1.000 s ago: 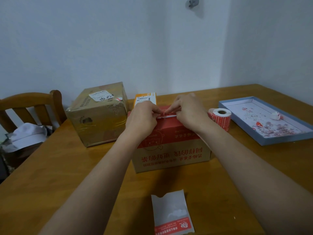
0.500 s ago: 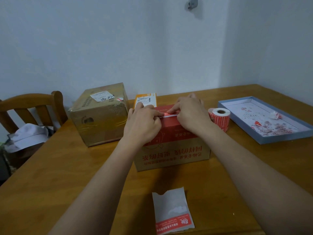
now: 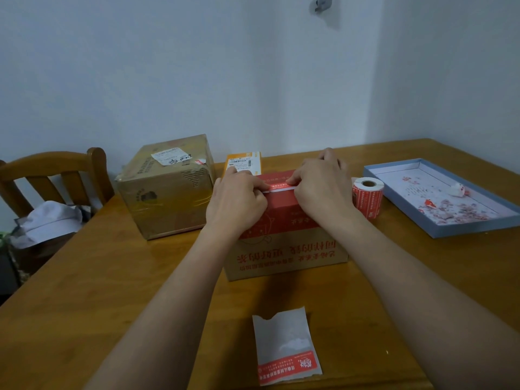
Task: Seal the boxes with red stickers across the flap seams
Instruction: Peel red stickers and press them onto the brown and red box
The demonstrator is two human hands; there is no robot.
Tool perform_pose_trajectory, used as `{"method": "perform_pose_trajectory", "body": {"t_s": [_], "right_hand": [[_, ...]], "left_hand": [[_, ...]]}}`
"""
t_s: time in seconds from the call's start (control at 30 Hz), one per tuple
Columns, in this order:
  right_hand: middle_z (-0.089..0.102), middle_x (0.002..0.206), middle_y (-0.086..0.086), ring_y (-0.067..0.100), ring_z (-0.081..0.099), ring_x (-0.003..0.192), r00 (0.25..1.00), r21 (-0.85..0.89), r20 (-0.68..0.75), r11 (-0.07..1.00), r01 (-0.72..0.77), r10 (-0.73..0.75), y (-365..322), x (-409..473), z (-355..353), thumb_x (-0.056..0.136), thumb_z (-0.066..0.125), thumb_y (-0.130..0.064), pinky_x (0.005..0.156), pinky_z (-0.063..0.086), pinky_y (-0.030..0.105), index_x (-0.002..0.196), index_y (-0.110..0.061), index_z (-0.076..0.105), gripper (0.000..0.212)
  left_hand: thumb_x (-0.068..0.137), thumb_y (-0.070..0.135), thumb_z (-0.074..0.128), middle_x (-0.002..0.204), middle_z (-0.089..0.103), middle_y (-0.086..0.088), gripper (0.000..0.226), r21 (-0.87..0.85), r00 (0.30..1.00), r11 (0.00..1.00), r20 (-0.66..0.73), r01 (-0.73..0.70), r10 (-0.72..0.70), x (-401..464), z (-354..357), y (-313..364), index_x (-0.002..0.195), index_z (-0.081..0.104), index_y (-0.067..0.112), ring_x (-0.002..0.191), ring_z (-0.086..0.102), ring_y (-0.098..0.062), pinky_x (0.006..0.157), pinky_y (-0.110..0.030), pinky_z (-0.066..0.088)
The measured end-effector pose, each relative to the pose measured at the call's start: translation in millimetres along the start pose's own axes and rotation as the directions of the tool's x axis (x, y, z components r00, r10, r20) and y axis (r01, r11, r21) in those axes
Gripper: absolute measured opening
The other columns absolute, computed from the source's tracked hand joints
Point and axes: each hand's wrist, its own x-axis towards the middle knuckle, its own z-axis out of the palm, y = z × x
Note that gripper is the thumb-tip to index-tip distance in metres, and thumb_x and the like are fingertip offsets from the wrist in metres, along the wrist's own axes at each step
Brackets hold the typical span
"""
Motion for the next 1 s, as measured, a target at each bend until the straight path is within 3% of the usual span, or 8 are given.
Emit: {"method": "perform_pose_trajectory", "body": {"t_s": [0.2,0.37,0.5,0.6,0.7,0.8,0.9,1.0], "right_hand": [[0.045,0.121,0.007,0.026,0.048,0.112,0.988,0.215,0.060,0.964,-0.154,0.145,1,-4,-10,0.088,0.054,-0.011,0.091,0.041,0.033,0.095,-0.022,0.076,0.025],[0.063,0.113,0.005,0.021,0.052,0.114,0.990,0.241,0.100,0.963,-0.119,0.097,4,-1,-11,0.089,0.052,-0.004,0.086,0.051,0.035,0.092,-0.013,0.076,0.026],[0.065,0.115,0.007,0.021,0.057,0.106,0.980,0.233,0.179,0.964,-0.130,0.089,5,1,-17,0.089,0.049,0.000,0.071,0.044,0.026,0.097,-0.010,0.075,0.030],[0.065,0.114,0.005,0.018,0.055,0.101,0.986,0.310,0.168,0.949,-0.061,0.009,11,-1,-19,0.089,0.043,0.002,0.069,0.042,0.024,0.097,-0.012,0.072,0.033],[0.060,0.114,0.002,0.019,0.049,0.109,0.978,0.313,0.165,0.947,0.073,-0.130,15,-2,-18,0.094,0.036,-0.010,0.086,0.041,0.031,0.110,-0.025,0.065,0.037],[0.042,0.104,-0.003,0.013,0.036,0.103,0.956,0.192,0.236,0.973,0.128,-0.173,10,-7,-18,0.099,0.032,-0.024,0.104,0.030,0.044,0.121,-0.050,0.055,0.041],[0.036,0.101,-0.006,0.011,0.032,0.102,0.939,0.162,0.286,0.976,0.147,-0.189,7,-8,-20,0.100,0.030,-0.031,0.109,0.023,0.053,0.122,-0.059,0.051,0.041],[0.037,0.109,-0.007,0.013,0.032,0.113,0.928,0.184,0.311,0.971,0.152,-0.204,7,-8,-22,0.098,0.031,-0.033,0.111,0.019,0.054,0.119,-0.060,0.053,0.041]], "left_hand": [[0.082,0.006,0.045,0.114,0.065,-0.006,0.041,-0.069,0.997,0.995,0.002,0.078,-0.078,2,-2,3,0.102,0.077,0.022,0.114,0.045,-0.022,0.093,-0.042,0.046],[0.081,0.002,0.046,0.109,0.069,-0.012,0.037,-0.117,0.994,0.988,-0.039,0.099,-0.104,1,-5,6,0.095,0.079,0.013,0.106,0.056,-0.024,0.085,-0.040,0.052],[0.083,0.002,0.047,0.106,0.070,-0.013,0.034,-0.116,0.995,0.989,-0.047,0.086,-0.092,-1,-7,9,0.095,0.078,0.007,0.100,0.059,-0.023,0.077,-0.034,0.052],[0.084,-0.002,0.046,0.104,0.072,-0.012,0.034,-0.172,0.997,0.983,-0.038,0.062,-0.070,-2,-10,3,0.096,0.077,0.007,0.095,0.059,-0.018,0.076,-0.030,0.051],[0.084,-0.007,0.044,0.109,0.071,-0.011,0.041,-0.193,1.000,0.981,-0.028,0.008,-0.014,-5,-14,-1,0.104,0.076,0.008,0.105,0.059,-0.018,0.082,-0.024,0.046],[0.080,-0.011,0.043,0.113,0.071,-0.010,0.049,-0.177,0.998,0.982,-0.020,-0.068,0.065,-7,-15,-1,0.112,0.073,0.010,0.108,0.059,-0.020,0.085,-0.022,0.042],[0.077,-0.011,0.045,0.106,0.070,-0.008,0.051,-0.121,0.990,0.983,-0.030,-0.139,0.136,-7,-12,-3,0.110,0.074,0.014,0.102,0.055,-0.021,0.084,-0.028,0.041],[0.076,-0.011,0.045,0.106,0.067,-0.005,0.049,-0.120,0.987,0.981,-0.054,-0.154,0.149,-6,-9,-5,0.107,0.075,0.012,0.107,0.054,-0.022,0.093,-0.039,0.045]]}}
